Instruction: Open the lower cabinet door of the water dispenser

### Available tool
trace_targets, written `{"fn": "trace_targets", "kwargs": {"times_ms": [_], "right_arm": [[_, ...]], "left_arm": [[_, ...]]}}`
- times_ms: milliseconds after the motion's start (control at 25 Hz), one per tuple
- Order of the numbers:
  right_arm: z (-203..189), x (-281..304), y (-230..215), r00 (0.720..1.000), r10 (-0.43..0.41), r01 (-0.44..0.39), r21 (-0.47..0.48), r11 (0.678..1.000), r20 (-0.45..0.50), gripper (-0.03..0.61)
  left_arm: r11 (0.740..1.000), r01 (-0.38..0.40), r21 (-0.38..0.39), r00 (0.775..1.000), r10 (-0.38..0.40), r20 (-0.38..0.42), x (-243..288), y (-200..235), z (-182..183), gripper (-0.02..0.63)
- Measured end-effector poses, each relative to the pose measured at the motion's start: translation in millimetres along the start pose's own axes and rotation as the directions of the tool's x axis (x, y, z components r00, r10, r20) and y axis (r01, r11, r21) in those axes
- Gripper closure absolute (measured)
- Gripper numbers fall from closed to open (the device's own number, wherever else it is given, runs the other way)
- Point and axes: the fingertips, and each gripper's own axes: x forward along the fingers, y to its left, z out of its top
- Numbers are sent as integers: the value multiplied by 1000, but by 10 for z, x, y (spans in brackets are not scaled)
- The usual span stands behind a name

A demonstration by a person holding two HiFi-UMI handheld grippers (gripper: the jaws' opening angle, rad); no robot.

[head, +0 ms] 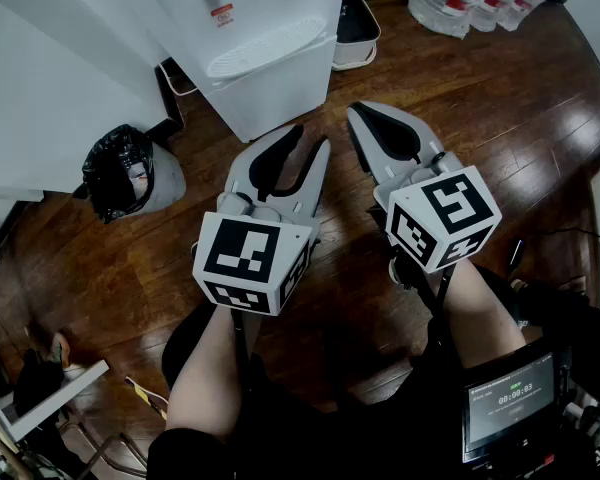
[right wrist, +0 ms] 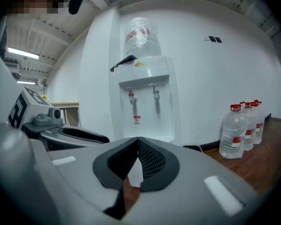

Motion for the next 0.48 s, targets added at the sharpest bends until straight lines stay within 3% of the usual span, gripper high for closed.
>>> {"fn": "trace_targets", "kwargs": {"times_ms": [480], "right_arm": [[-76, 42, -2, 1000, -4, 4, 1, 1000, -27, 574]], "left_arm": [[1000, -22, 17, 1000, 22, 13, -68, 68, 73, 479]]}}
